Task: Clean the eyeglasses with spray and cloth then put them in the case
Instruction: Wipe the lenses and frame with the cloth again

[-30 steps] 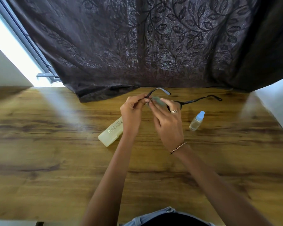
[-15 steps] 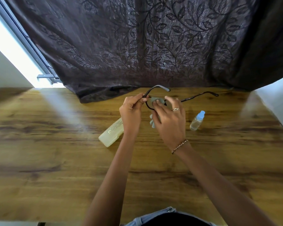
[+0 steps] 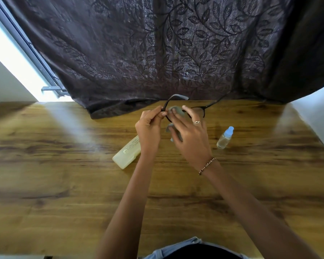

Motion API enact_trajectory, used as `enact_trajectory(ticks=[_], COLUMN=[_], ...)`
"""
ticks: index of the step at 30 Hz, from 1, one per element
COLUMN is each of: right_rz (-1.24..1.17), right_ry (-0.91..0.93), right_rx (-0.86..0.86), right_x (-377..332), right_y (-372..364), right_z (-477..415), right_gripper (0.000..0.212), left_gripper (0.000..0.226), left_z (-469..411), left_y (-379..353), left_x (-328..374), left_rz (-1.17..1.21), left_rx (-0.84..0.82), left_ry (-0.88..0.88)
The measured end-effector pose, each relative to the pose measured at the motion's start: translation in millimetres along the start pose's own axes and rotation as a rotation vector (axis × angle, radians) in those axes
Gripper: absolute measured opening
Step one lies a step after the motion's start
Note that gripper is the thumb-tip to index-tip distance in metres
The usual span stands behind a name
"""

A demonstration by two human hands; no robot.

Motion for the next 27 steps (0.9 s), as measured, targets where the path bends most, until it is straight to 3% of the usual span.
enact_trajectory(ticks=[3, 5, 8, 11, 15, 17, 21, 27], right_rz=[0.123, 0.059, -0.080, 0.021, 0.004, -0.040, 0.108, 0.027], right_ry=[0.007, 0.026, 0.053, 0.063, 0.091, 0.125, 0.165, 0.168], right_rx=[0.031, 0.083, 0.034, -0.025, 0.100, 0.074, 0.056, 0.200], right_x=[0, -5, -7, 0, -5, -8, 2, 3], right_y=[4, 7, 4, 2, 10, 7, 3, 21], right_z=[1, 1, 0, 0, 0, 1, 1, -4], right_gripper=[0.029, 0.021, 0.029, 0.036, 0.024, 0.028, 0.035, 0.015], left_gripper=[0.023, 0.023, 0.023, 0.025, 0.021, 0.020, 0.019, 0.022], left_z=[-2, -1, 2, -2, -1, 1, 2, 8], left_y=[3, 2, 1, 4, 4, 2, 5, 6], left_x=[4, 4, 4, 6, 1, 0, 0, -12], left_rz=[0.003, -0.020, -0.020, 0.009, -0.010, -0.004, 0.031, 0.090], left_rx=[0.031, 0.038, 0.021, 0.041, 0.044, 0.022, 0.021, -0.025], left_ry=[-0.014, -0.030, -0.028, -0.021, -0.017, -0.007, 0.046, 0.106])
Point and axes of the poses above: each hand's wrist, its own z-axis away from the middle knuckle, its own y-axis out of the back of the hand, x = y × z, the point moved 7 cm from there along -z, towards the middle knuckle, and after that the axes turned 8 degrees about x, right-handed, at the moved point
